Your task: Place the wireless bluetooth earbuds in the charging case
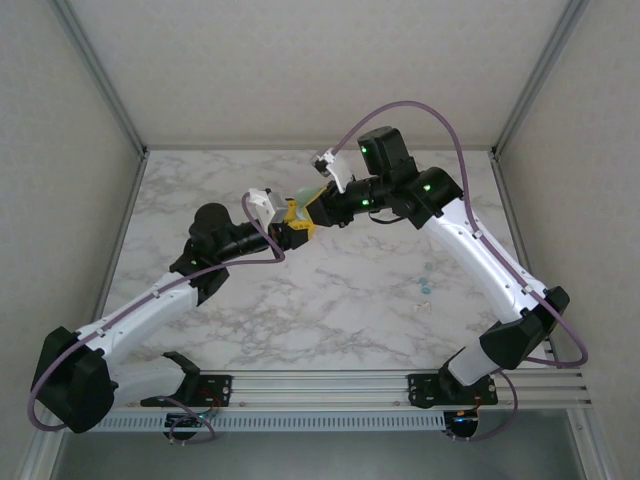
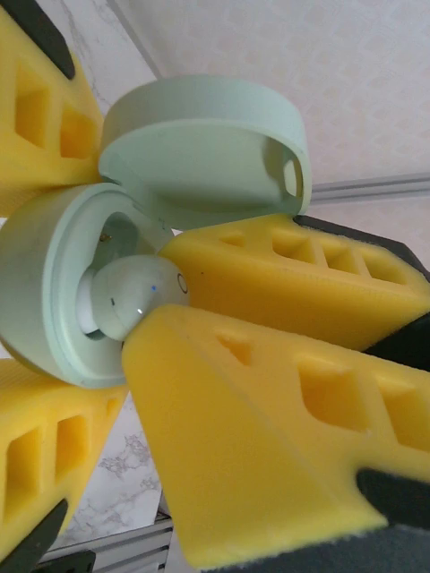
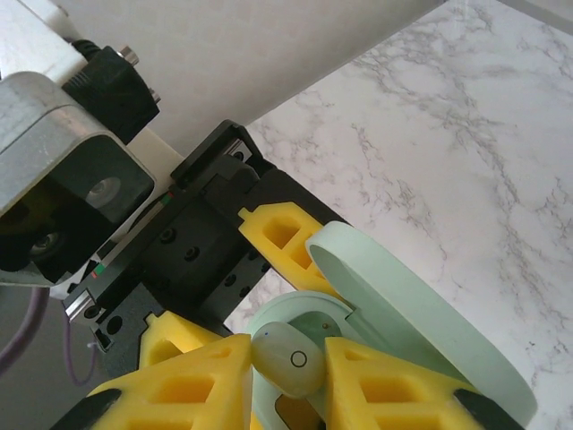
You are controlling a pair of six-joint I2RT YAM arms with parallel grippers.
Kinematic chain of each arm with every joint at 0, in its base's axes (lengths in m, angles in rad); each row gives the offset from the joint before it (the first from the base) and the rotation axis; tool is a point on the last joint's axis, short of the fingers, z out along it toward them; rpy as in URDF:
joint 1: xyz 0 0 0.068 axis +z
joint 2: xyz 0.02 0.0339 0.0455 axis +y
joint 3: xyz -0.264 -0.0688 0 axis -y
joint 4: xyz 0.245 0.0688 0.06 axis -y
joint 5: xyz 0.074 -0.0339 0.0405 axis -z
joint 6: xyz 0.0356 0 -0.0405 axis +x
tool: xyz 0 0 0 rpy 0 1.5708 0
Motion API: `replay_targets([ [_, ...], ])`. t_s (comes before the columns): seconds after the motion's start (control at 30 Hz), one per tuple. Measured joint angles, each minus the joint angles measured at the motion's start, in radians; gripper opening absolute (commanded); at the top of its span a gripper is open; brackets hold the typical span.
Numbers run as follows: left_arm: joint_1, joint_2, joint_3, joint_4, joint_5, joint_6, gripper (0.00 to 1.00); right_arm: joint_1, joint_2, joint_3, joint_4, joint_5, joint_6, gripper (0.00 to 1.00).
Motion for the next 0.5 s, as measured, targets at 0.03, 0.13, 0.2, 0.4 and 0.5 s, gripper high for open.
replay_targets([
  [0.03,0.000,0.000,0.000,0.000,0.000,0.000,0.24,0.000,0.000,0.000,-0.002,0.001,-0.014,0.29],
  [0.13,0.000,0.000,0.002,-0.001,0.001,0.000,0.24,0.001,0.000,0.000,-0.006,0.001,-0.043,0.31],
  [0.2,0.000,0.000,0.006,-0.007,0.001,0.000,0.24,0.003,0.000,0.000,-0.007,0.001,-0.058,0.33],
  [0.4,0.000,0.000,0.007,-0.016,0.000,-0.003,0.24,0.007,0.000,0.000,-0.010,0.001,-0.069,0.39],
  [0.5,0.000,0.000,0.007,-0.015,-0.006,-0.003,0.23,0.008,-0.001,-0.001,-0.002,0.000,-0.061,0.42],
])
